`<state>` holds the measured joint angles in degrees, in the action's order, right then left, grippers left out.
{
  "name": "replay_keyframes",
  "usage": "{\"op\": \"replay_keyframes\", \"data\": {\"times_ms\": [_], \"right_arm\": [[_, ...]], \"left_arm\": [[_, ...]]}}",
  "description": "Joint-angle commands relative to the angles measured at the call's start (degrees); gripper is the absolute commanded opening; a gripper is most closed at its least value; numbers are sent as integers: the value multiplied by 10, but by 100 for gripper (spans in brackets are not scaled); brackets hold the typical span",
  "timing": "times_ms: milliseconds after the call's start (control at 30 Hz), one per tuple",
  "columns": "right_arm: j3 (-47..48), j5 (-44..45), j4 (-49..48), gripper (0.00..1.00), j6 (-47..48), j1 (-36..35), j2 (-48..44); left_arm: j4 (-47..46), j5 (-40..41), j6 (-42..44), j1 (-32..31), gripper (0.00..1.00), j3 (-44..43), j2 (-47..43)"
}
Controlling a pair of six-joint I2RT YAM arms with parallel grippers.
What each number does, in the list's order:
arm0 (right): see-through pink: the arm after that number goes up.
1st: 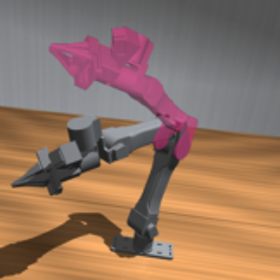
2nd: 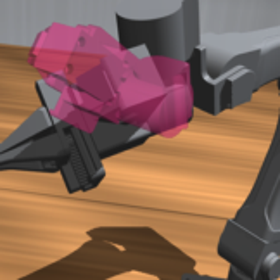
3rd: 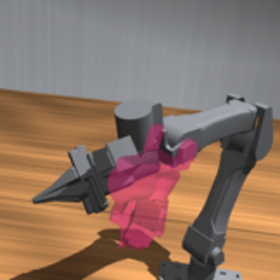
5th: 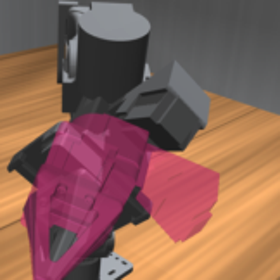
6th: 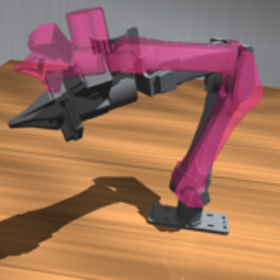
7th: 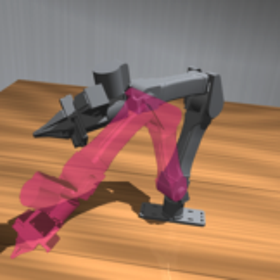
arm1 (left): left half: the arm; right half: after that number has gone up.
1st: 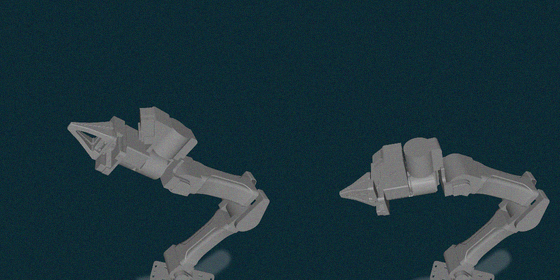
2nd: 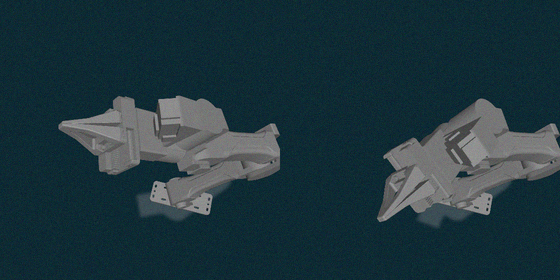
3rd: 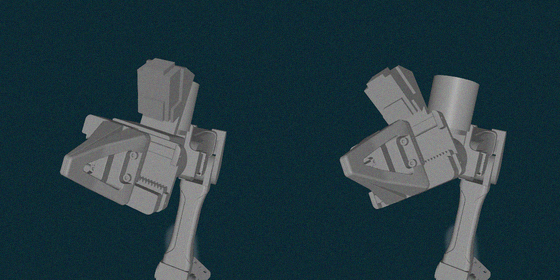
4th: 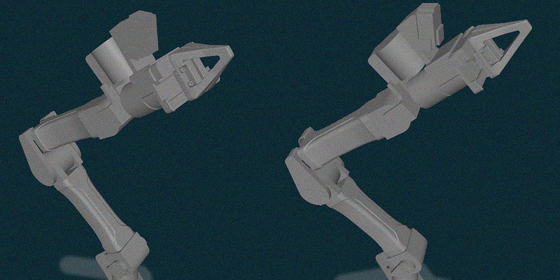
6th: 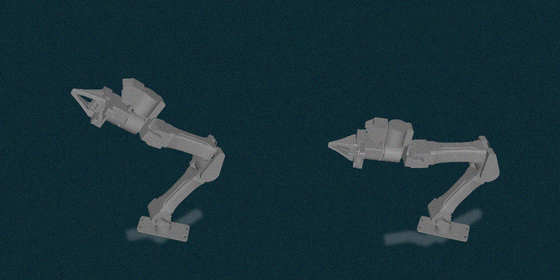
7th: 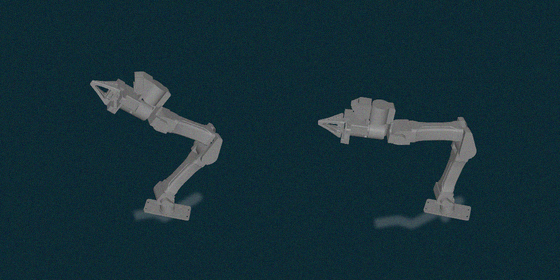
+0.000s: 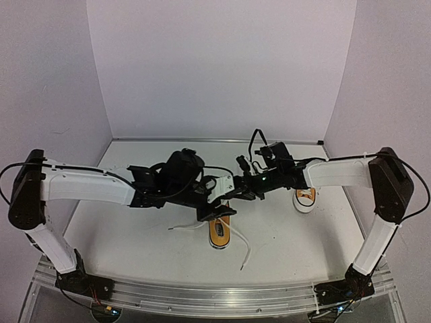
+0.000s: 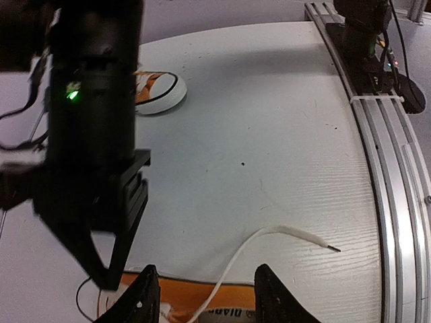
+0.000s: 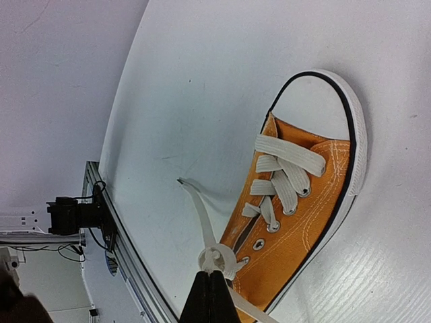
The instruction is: Tie the shoes
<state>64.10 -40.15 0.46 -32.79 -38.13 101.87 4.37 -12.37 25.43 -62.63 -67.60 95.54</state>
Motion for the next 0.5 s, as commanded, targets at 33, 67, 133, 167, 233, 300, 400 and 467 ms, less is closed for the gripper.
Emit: {"op": "replay_keyframes", "data": {"times_ms": [33,67,133,167,233,300,400,467], "right_arm": [[28,-6,-28,0,-24,-22,-26],[31,-6,-28,0,-25,-27,-23],[38,-2,-29,0,-29,-39,-14],[42,0,-29,0,-31,-44,-9],[51,5,-29,0,-33,-57,4],[61,10,-29,0,-35,-73,13],[77,17,-28,0,-37,-93,29],[84,23,-28,0,-41,-100,40]], "left_arm": [[-122,90,-162,45,46,120,-103],[-135,108,-180,51,46,144,-112],[-163,118,-218,69,46,187,-143],[-173,130,-236,77,46,204,-155],[-182,144,-270,89,47,225,-171],[-177,162,-287,93,47,238,-179],[-168,184,-307,96,47,247,-188],[-167,190,-318,98,48,255,-195]]}}
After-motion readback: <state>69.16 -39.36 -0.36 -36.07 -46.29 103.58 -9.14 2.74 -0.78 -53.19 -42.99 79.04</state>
